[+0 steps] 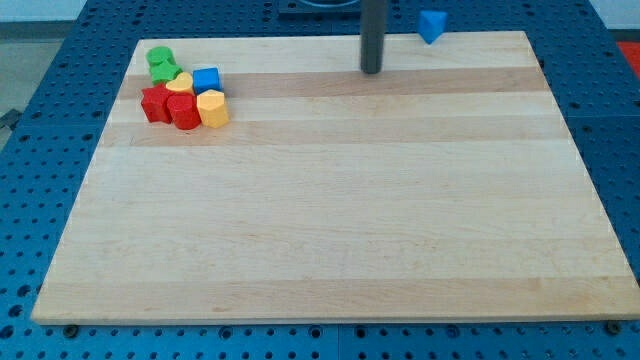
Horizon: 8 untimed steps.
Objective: Place the arm at the top right side of the blue cube
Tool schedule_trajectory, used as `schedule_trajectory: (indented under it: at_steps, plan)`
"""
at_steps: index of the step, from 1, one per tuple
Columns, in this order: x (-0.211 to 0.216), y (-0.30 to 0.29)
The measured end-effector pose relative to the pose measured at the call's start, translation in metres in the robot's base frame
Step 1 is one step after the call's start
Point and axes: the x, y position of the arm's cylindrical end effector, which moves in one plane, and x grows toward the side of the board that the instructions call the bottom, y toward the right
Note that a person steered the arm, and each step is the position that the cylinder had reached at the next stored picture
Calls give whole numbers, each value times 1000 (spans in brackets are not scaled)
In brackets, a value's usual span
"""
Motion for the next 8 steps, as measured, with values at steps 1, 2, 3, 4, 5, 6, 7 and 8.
schedule_trajectory:
  at_steps: [1,2,3,4,5,6,7,8]
  plan:
    - [-22,52]
    - [-32,80]
    - [-33,84]
    - [-33,84]
    - [-44,88]
    - [-56,124]
    - [-65,145]
    - [-65,135]
